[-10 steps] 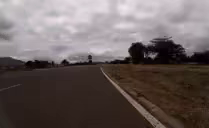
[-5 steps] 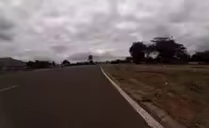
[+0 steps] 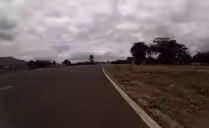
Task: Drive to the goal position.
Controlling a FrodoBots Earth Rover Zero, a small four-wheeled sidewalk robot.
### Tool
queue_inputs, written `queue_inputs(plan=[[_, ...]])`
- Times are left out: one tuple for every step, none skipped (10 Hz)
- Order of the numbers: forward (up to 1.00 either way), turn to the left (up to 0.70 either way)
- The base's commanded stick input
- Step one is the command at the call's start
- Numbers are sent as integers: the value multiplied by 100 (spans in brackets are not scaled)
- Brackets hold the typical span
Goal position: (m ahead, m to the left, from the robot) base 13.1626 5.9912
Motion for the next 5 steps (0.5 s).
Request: queue_inputs(plan=[[50,0],[50,0],[50,0],[50,0],[50,0]])
